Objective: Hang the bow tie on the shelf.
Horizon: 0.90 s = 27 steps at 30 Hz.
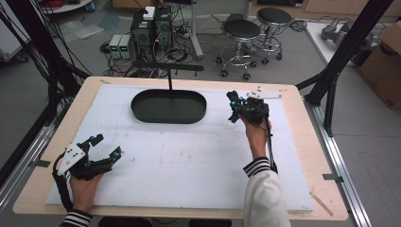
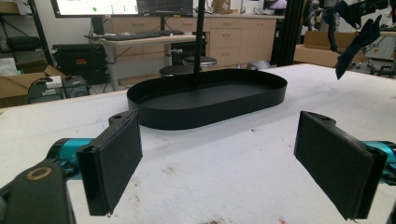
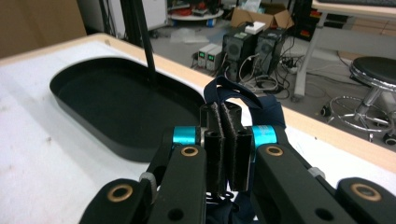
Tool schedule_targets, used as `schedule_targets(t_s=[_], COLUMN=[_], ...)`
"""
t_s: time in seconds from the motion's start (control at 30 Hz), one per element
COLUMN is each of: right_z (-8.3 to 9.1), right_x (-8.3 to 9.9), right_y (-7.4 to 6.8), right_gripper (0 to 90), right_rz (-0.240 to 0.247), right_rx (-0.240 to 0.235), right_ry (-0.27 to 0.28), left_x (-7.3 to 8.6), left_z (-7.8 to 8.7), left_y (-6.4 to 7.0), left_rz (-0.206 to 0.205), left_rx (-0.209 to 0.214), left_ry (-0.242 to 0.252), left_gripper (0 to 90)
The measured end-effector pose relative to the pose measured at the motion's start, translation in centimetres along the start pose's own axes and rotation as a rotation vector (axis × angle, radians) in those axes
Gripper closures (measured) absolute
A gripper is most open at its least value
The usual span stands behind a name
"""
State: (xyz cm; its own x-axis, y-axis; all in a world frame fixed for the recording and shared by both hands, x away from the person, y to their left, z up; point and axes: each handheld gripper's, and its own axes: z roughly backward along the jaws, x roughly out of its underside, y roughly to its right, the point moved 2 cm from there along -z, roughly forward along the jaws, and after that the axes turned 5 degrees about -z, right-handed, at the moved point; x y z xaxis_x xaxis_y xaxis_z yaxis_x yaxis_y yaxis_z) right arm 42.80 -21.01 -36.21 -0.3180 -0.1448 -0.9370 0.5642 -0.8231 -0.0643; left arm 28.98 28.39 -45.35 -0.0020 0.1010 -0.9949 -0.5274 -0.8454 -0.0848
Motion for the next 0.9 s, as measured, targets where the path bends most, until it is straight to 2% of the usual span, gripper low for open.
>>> schedule_targets(t_s=[0.23,0.33,0.53,0.63,0.7,0.9], right_z=[-0.7,-1.2,-2.5,-3.1,-3.6,-4.6], right_x=[-1.2,-1.8,-2.9,-3.3,-3.5,-5.0], right_y=[-0.7,-1.2,-2.0,-2.5,-2.7,-3.8], right_gripper=[87.5,87.4,87.4,87.5,87.5,87.4], right_rz=[-0.009,0.003,0.004,0.019,0.007,0.020], right_rx=[-0.001,-0.003,-0.013,-0.011,-0.018,-0.023], right_ry=[0.028,0.041,0.038,0.059,0.042,0.077], left_x=[0.0,0.0,0.0,0.0,0.0,0.0], left_z=[0.0,0.0,0.0,0.0,0.0,0.0], left_y=[0.0,0.0,0.0,0.0,-0.1,-0.1], left_rz=[0.002,0.003,0.003,0.003,0.004,0.004], left_rx=[0.001,0.000,0.000,0.000,0.000,-0.001], left_ry=[-0.001,-0.001,0.000,-0.001,-0.003,-0.002], left_gripper=[15.5,15.5,15.5,15.5,15.5,15.5])
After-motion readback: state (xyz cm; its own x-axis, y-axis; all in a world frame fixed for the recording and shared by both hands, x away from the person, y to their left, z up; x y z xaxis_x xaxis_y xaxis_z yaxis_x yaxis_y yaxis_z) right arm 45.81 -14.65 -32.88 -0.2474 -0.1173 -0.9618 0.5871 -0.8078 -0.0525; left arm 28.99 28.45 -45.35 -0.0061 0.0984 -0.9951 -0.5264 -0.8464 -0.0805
